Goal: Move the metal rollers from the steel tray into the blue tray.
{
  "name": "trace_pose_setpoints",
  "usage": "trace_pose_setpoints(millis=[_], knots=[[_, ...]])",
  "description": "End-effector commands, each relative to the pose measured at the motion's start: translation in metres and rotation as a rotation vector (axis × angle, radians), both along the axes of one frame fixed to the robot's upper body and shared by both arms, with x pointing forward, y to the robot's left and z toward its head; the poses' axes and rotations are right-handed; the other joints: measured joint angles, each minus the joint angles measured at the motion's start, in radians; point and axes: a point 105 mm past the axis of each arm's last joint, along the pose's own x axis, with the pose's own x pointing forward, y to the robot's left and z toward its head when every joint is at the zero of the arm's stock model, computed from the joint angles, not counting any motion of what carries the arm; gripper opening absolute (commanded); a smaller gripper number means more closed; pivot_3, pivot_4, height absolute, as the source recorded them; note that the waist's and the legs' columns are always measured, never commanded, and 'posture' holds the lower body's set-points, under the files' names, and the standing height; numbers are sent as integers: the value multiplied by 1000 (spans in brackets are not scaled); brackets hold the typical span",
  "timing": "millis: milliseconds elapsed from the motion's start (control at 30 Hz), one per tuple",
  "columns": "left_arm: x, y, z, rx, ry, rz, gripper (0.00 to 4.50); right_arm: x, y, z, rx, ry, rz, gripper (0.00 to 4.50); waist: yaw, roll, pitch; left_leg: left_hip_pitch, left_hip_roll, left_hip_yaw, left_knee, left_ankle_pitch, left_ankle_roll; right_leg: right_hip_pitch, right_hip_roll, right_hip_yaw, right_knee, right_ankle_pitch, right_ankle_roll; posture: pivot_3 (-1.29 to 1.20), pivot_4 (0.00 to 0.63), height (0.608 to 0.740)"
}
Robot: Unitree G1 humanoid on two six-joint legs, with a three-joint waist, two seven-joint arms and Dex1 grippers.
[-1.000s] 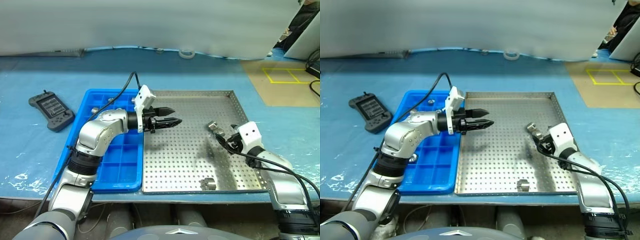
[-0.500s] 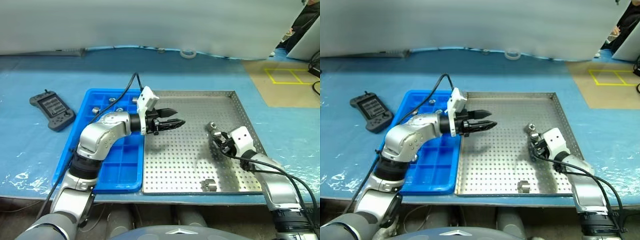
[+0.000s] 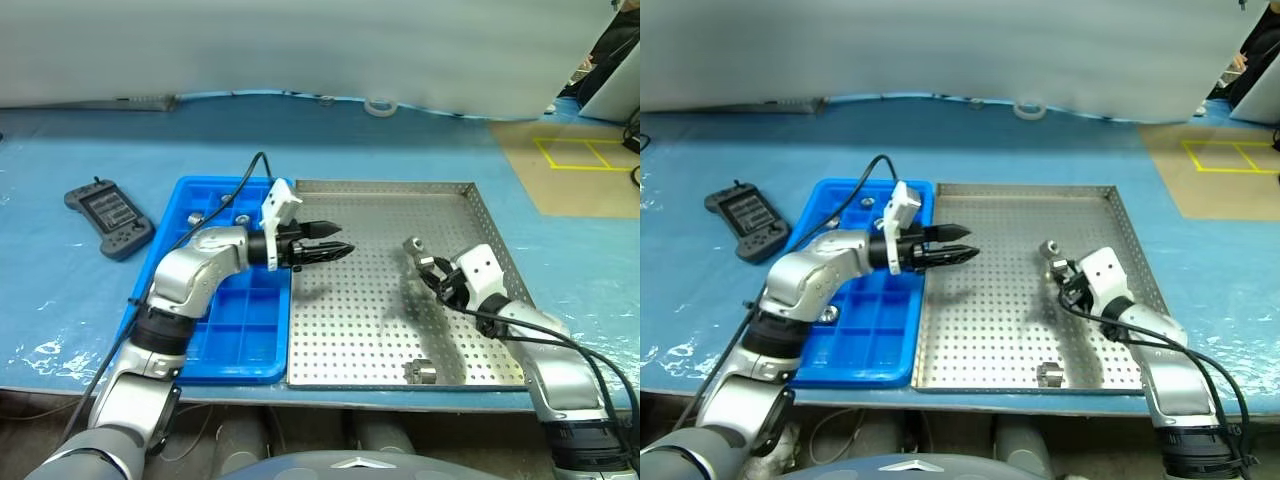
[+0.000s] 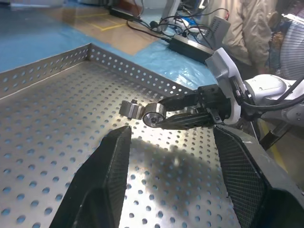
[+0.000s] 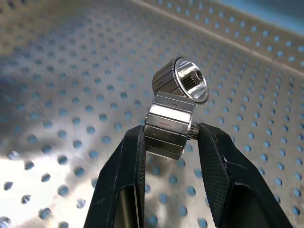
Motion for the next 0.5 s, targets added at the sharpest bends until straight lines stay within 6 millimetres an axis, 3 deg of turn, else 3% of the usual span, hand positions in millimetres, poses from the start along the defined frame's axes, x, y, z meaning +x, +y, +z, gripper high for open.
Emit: trace_pose_setpoints(millis=[33,167,300,433,500], knots=[[5,-11,11,-16,-21,11,2880,-10,30,45,-65,-131,188,1230,-1,0,0,0,0,0,0,0,0,0,0,0,0,0,0,-340,150,740],[17,-3,16,-37,-10,54,2880,-17,50,60,-167,-202,304,1230,-1,-1,0,0,2,0,-1,0,-1,-1,1,0,0,0,0,-340,150,740],[29,12,22,-137,112,151,2880,-15,46,57,-300,-248,330,1230,3,-1,0,0,1,0,-1,0,-1,-1,1,0,0,0,0,-337,150,740],[21,9,32,-259,276,64,2880,-15,48,57,-359,-288,363,1230,7,-1,0,-1,-1,1,0,0,0,0,0,0,0,0,0,-337,150,740],[14,4,21,-241,348,30,2880,-13,50,59,-417,-334,382,1230,5,-1,0,-1,-1,1,0,0,0,0,-1,1,0,0,0,-337,150,740]])
